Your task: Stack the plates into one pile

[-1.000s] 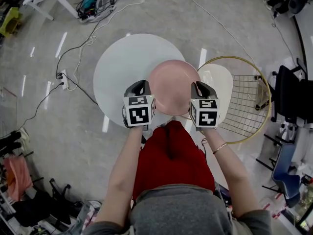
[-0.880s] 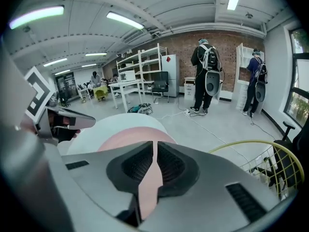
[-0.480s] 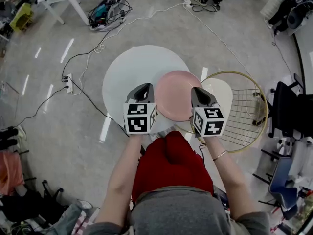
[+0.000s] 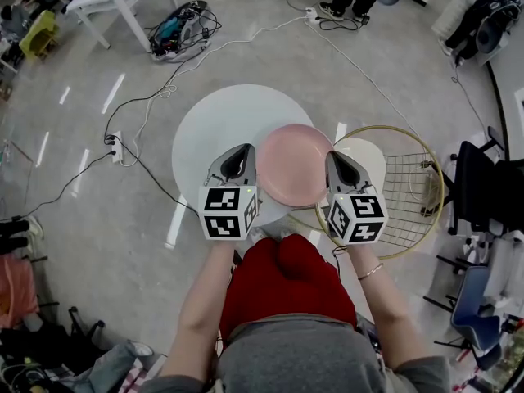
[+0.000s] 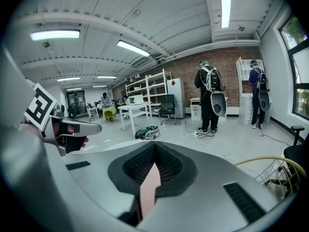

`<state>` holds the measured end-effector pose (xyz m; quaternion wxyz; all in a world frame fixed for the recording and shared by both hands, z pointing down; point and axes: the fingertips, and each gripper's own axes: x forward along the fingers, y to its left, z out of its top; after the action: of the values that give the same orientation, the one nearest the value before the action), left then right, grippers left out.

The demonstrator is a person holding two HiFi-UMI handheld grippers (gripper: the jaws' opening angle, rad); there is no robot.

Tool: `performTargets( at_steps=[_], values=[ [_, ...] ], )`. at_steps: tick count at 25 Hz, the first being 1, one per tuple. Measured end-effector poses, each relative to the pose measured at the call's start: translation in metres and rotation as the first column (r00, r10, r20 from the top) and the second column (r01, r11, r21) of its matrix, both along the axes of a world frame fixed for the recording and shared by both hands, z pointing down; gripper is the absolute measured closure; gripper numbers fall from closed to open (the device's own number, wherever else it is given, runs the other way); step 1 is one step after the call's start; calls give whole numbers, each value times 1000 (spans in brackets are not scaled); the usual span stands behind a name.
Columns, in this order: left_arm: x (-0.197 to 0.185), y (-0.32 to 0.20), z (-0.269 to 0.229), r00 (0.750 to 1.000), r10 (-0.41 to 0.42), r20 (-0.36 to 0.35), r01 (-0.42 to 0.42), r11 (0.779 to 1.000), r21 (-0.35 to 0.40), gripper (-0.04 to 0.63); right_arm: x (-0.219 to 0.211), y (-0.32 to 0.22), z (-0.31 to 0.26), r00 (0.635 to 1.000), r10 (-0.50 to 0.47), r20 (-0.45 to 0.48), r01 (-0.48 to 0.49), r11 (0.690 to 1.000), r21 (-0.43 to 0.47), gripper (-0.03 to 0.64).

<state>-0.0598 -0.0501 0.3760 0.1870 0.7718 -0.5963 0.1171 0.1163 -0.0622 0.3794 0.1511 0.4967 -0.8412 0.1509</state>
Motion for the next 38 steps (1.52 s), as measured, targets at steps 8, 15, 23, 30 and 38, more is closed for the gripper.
performTargets(
  at_steps=[8, 15, 23, 30, 38],
  values=[
    [13, 13, -12, 1000, -13, 10, 12, 999, 44, 581, 26, 9, -17, 999, 9, 36, -10, 999, 46, 589],
    [32, 33, -28, 999, -49, 24, 47, 995, 87, 581, 47, 21, -31, 998, -24, 53, 20, 997, 74, 589],
    [54, 61, -35, 994, -105, 36, 101, 990, 101, 581, 73, 43, -37, 996, -63, 67, 57, 993, 99, 589],
    [75, 87, -43, 989, -132, 68, 123, 985, 117, 581, 90, 62, -50, 992, -104, 75, 93, 987, 131, 589],
    [89, 108, -48, 985, -156, 74, 146, 981, 129, 581, 99, 81, -56, 987, -138, 83, 124, 980, 153, 589]
  ],
)
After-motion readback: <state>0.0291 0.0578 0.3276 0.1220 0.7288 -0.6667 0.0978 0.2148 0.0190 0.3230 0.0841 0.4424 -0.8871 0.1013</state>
